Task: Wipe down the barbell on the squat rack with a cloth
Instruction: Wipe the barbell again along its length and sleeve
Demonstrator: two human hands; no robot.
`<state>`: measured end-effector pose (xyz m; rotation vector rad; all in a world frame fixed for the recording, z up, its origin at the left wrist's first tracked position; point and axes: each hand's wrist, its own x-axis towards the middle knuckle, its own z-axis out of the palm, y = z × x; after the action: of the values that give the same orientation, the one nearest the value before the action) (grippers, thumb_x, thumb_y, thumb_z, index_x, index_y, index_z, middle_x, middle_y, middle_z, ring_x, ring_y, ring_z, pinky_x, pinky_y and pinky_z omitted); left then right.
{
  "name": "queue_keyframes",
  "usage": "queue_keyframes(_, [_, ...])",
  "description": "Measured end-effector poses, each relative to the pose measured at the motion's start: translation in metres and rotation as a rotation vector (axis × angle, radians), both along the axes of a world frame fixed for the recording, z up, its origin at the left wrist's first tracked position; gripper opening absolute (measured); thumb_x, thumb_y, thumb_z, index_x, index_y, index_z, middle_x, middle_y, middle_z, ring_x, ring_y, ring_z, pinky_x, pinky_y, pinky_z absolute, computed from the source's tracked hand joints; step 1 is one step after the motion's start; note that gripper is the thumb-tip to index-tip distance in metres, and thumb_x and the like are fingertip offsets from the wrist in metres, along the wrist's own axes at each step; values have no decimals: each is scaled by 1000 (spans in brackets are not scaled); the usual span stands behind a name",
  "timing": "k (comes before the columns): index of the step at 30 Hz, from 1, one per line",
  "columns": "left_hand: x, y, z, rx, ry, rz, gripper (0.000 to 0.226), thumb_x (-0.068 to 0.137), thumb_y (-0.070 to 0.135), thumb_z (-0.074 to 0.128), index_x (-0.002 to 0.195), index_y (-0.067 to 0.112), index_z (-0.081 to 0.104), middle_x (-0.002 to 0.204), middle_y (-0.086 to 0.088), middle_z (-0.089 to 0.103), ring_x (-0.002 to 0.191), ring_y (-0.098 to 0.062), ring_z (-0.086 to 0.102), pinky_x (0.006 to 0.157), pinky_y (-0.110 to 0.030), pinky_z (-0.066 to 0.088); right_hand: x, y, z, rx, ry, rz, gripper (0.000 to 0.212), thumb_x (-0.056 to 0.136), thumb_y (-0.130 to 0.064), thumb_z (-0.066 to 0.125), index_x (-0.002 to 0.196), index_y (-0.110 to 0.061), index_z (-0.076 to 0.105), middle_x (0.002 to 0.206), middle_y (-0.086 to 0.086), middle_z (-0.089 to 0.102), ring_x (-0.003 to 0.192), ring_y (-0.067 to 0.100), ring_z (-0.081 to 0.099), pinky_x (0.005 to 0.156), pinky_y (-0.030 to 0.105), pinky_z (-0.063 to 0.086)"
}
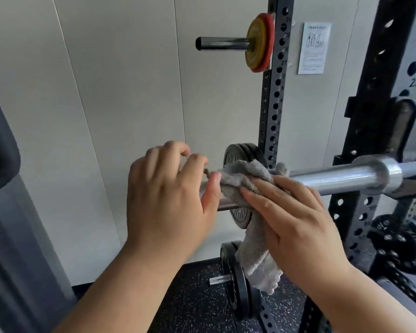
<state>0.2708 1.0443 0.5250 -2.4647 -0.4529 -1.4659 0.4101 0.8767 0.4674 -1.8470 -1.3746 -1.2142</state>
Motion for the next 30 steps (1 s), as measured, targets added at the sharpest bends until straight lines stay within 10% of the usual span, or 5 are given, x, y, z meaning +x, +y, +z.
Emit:
queue_keyframes(7, [26,-16,-5,-83,226,191,48,101,54,30,68,24,47,60,-2,56,57,-33,54,60,-37,32,42,-35,13,81,224,-181,45,99,-20,51,141,-16,66,144,0,65,140,33,52,124,53,34])
queue_keyframes(15, [16,-28,-30,-70,103,194,43,98,51,46,108,15,68,97,-5,67,91,-38,59,83,-50,41,43,-43,-1,-108,20,-142,57,100,-34,61,156,-27,51,159,-3,52,148,28,47,129,53,26])
queue_keyframes(22, [51,-64,-10,-154,55,110,37,95,50,47,91,17,64,91,-4,63,85,-37,59,77,-48,43,63,-62,-5,-113,140,-241,61,105,-45,44,162,-23,40,167,7,41,156,46,28,126,71,15])
queue_keyframes(30, [111,-99,-6,-84,295,252,50,102,47,27,84,20,65,76,-2,68,70,-34,63,67,-41,41,93,-96,-3,2,139,-246,66,96,-30,42,160,-18,44,166,9,42,158,38,29,132,55,10])
